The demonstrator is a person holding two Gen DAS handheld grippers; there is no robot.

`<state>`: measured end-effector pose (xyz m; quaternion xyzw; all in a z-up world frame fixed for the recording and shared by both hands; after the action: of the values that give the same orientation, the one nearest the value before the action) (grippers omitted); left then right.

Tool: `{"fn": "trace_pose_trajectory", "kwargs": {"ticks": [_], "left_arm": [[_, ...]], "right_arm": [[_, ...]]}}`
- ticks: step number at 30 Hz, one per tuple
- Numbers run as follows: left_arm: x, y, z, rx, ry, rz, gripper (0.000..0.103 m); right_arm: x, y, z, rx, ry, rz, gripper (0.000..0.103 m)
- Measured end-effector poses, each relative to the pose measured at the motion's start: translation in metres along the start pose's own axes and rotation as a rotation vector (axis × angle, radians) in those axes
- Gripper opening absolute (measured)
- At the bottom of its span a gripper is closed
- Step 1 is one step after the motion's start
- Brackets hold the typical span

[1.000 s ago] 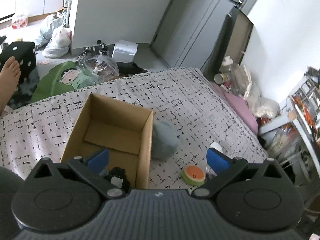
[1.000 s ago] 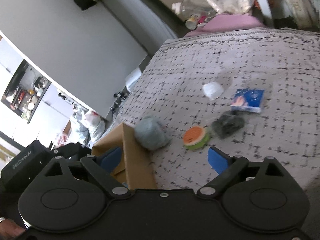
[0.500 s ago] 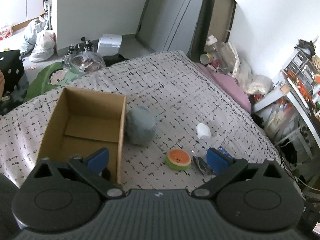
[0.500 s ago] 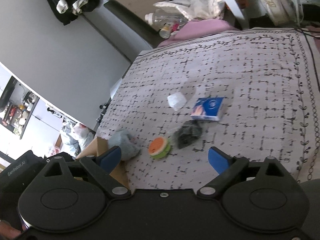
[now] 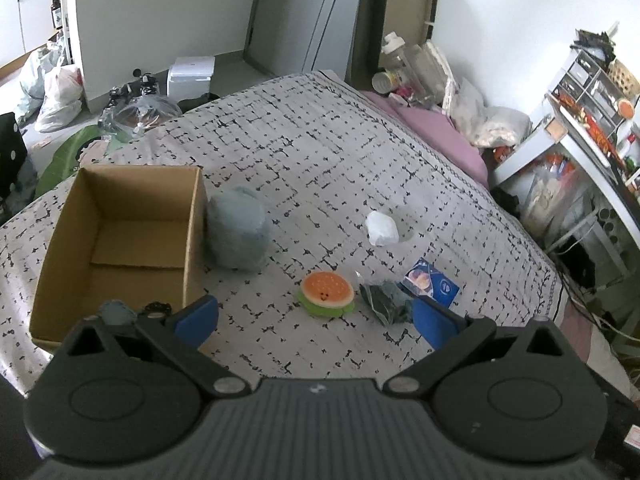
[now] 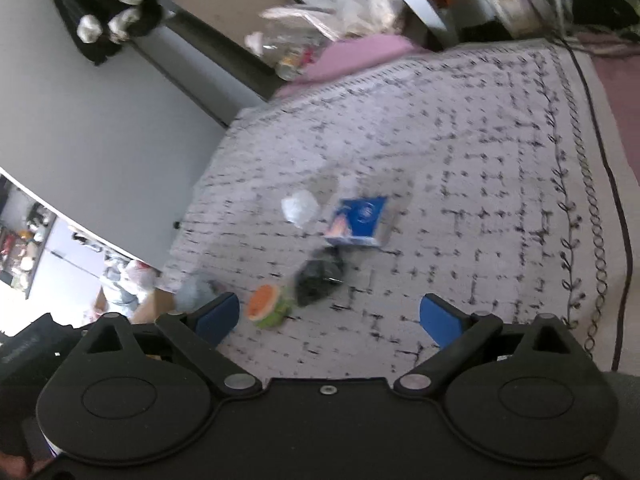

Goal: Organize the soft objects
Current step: 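Move both tools back to the clear bag and blue tissue pack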

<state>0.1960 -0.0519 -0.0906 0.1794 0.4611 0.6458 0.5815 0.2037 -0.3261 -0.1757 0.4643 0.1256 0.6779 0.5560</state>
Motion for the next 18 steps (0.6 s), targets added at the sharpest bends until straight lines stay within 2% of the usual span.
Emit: {"fn": "trace_pose_trajectory", "kwargs": {"ticks": [10, 18], "left_arm": [[-0.015, -0.022, -0.004, 0.013, -0.034, 0.017, 0.101], [-0.026, -0.047, -0.005, 0.033, -0.03, -0.002, 0.1]], "right_arm": [[-0.011, -0.013, 0.001, -0.007, -0.052, 0.052, 0.097], [-0.025, -0.026, 0.006, -0.003, -0.14, 0.098, 0.086]]}}
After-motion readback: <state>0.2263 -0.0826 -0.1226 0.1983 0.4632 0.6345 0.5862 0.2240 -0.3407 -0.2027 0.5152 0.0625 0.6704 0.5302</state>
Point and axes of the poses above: each gripper's, at about its wrist camera, not at the fingertips, and y roughly against the way its jaws point, x to its left, z to its top, the point moved 2 cm from there along -y, roughly the way its jaws point, and after that the axes turned 6 degrees about y, right-handed, at the moved point
